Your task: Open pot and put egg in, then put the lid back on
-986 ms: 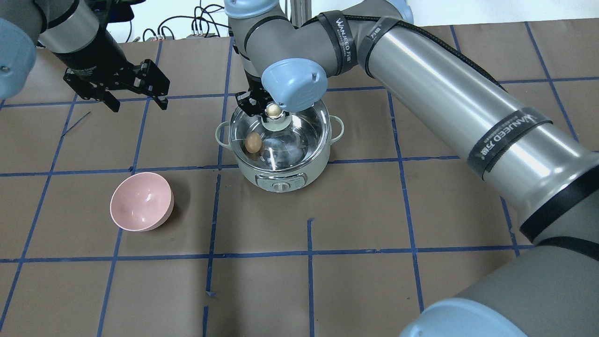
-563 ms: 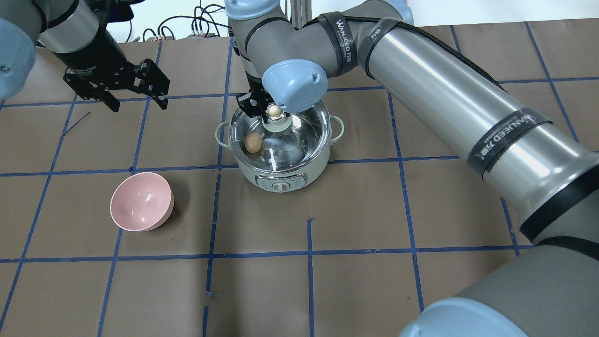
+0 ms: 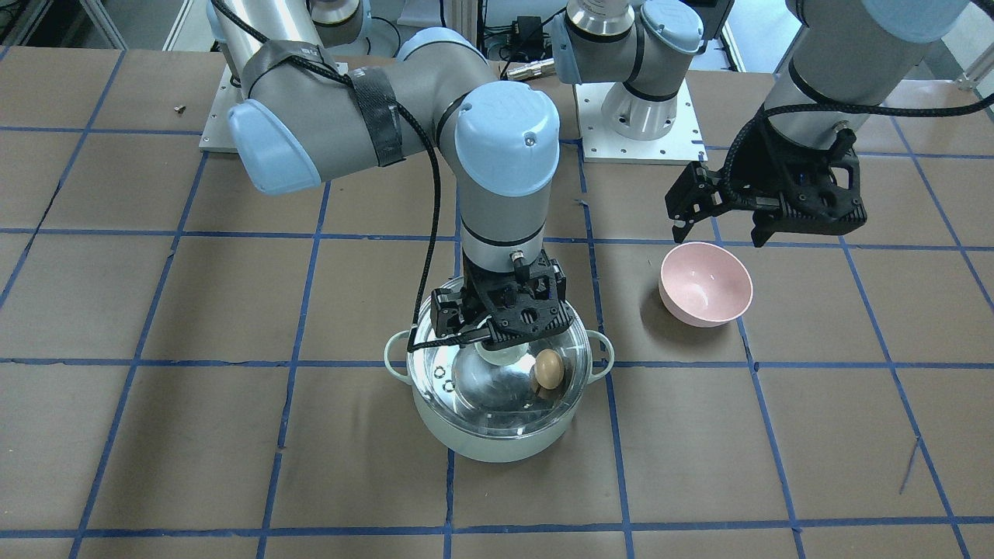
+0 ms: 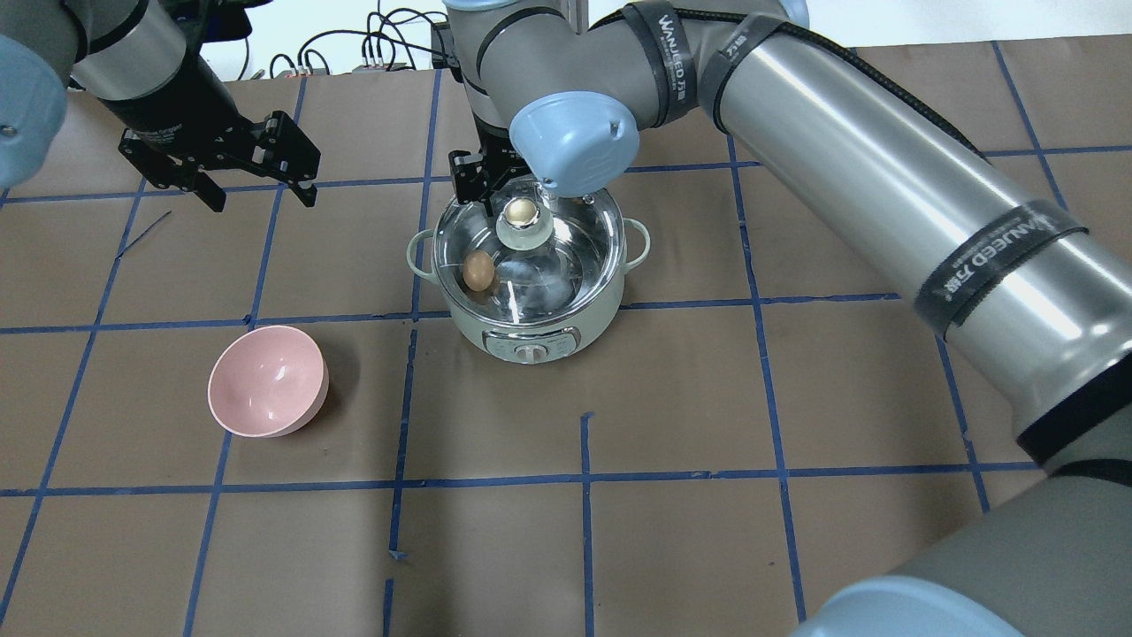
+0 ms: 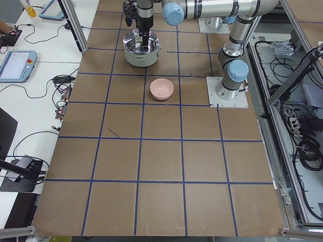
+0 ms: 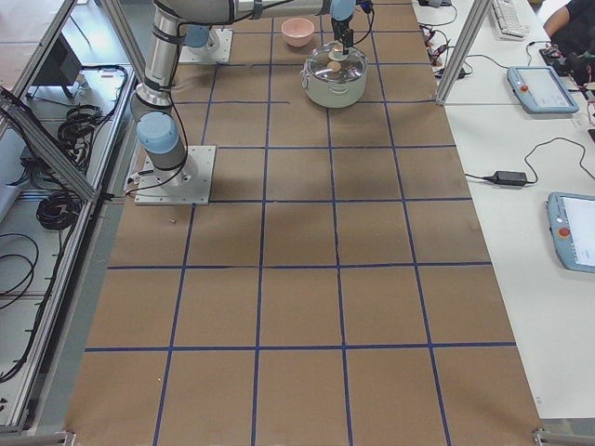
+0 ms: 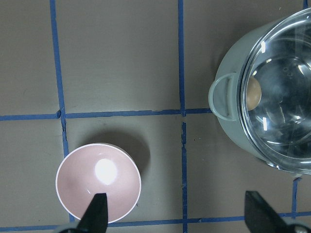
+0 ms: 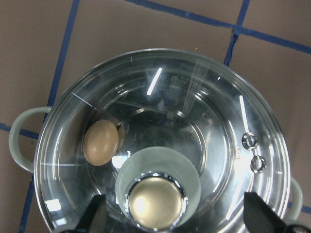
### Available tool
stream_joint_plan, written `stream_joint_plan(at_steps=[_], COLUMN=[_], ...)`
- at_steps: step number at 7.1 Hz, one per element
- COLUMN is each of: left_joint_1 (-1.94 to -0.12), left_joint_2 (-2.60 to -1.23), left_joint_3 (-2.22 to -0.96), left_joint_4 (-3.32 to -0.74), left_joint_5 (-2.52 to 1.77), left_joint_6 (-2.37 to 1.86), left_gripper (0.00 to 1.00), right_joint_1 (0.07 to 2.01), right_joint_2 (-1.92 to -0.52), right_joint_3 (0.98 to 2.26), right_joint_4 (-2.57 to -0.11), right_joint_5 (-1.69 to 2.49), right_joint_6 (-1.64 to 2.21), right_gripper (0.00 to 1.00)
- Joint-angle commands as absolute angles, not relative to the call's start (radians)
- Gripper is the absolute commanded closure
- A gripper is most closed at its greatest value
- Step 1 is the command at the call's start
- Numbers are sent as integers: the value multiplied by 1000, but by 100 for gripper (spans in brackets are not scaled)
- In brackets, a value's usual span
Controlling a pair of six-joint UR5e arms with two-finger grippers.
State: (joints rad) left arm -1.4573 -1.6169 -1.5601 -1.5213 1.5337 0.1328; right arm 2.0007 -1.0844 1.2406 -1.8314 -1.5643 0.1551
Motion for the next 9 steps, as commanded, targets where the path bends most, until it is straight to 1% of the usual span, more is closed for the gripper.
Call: stream_joint_plan(at_steps=[1,2,3,4,5,6,9], left_joint_1=[-1457,-1457,-1457,-1459,-1457,-1459,-1460], left_joint_2=[-1617,-1618,-1618,-1618,-1618,-1618,-1620], left_joint_3=[-1559,-1559,-1559,-1559,-1559,-1559,-1562], left_joint_4=[-1522,-1522,-1522,-1522,-1522,-1522,-1522], left_joint_5=[1535,1536,1536,1536,1536,1536,1536], left_joint_6=[132,132,132,130,130,130,130], left_gripper=[0,0,0,0,0,0,0], right_joint_1=[1918,1825,1734,1703,1698,1692,1700], right_joint_2=[-1223,-1312,-1421,-1509,-1535,-1542,-1555], right_joint_3=[1249,1273,1357,1438,1477,1482,1483], right_joint_4=[-1696,-1631,-1625,-1615,-1611,-1561,-1554], right_joint_5=[-1537,-1526,-1526,-1531,-1540,-1542,-1531], right_joint_6=[131,59,20,23,34,32,17], right_gripper=[1,0,0,0,0,0,0])
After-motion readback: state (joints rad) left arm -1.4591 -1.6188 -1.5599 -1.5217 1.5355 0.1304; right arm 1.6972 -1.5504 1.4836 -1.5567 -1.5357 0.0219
